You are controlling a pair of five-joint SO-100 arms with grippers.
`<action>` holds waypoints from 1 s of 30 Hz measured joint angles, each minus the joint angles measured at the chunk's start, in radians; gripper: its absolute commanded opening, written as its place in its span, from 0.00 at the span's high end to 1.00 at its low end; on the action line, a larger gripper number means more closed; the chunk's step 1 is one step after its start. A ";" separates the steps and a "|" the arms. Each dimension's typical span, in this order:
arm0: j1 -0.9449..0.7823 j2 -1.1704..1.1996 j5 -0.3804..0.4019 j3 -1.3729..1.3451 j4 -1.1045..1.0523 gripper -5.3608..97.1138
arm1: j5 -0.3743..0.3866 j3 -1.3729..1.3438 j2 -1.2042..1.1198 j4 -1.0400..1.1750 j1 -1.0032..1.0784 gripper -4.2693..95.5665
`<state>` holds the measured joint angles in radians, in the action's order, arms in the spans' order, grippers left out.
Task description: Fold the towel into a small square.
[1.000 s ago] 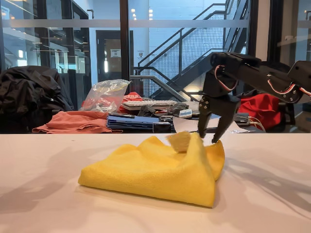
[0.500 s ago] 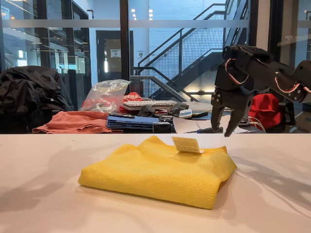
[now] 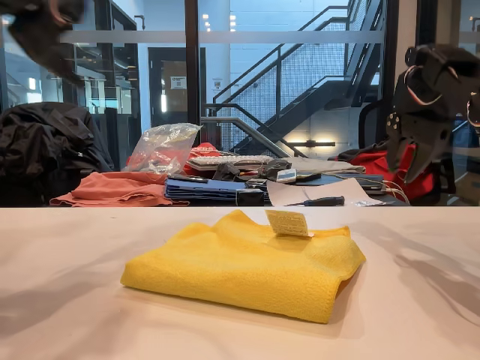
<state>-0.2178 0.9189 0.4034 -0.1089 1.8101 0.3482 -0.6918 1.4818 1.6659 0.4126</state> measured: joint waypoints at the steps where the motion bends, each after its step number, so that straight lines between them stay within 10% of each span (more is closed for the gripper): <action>1: 0.012 0.005 0.000 0.000 0.017 0.84 | -0.002 0.000 -0.034 0.000 0.021 0.00; 21: 0.150 0.021 -0.003 0.002 0.018 0.84 | 0.000 0.181 -0.126 0.000 0.061 0.00; 30: -0.222 0.252 0.000 0.083 0.018 0.83 | -0.006 0.178 -0.443 -0.100 0.147 0.00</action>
<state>-0.4403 1.1704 0.4034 -0.0261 1.8285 0.3421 -0.5139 1.0385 1.5662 0.5599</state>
